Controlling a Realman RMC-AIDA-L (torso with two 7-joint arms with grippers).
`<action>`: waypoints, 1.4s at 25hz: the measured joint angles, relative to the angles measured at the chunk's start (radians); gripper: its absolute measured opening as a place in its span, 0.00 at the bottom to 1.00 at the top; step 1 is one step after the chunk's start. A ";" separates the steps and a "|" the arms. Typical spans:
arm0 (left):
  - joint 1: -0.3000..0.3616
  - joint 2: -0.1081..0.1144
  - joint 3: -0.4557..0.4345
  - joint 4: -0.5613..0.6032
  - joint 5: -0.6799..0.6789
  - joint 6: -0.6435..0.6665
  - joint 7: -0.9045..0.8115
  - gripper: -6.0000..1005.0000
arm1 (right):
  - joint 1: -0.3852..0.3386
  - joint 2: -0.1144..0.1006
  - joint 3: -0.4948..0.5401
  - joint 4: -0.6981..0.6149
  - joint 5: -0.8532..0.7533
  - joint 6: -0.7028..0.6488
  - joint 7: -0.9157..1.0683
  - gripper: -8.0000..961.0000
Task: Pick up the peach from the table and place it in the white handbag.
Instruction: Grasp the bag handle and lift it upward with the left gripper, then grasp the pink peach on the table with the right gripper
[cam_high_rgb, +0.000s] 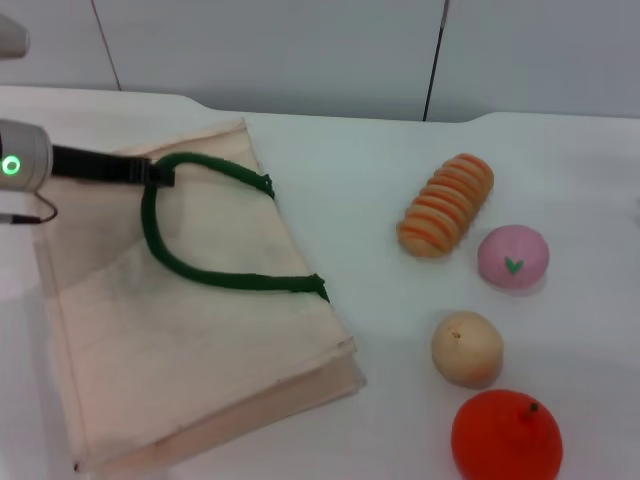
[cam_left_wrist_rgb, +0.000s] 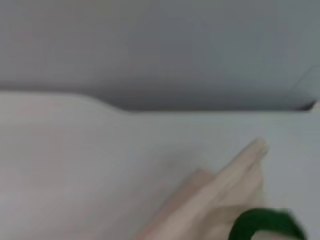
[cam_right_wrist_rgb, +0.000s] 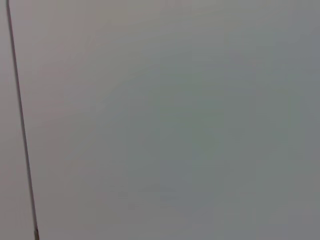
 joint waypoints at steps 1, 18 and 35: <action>0.000 0.002 0.000 -0.001 -0.027 0.008 0.012 0.19 | -0.001 0.000 0.000 0.000 0.000 0.000 0.000 0.87; 0.118 0.049 0.000 -0.111 -0.648 0.683 0.383 0.15 | -0.005 -0.001 0.002 0.000 0.002 -0.001 0.000 0.86; 0.137 0.093 0.000 -0.144 -0.623 0.824 0.315 0.15 | -0.002 -0.010 -0.247 -0.159 -0.024 0.010 0.412 0.85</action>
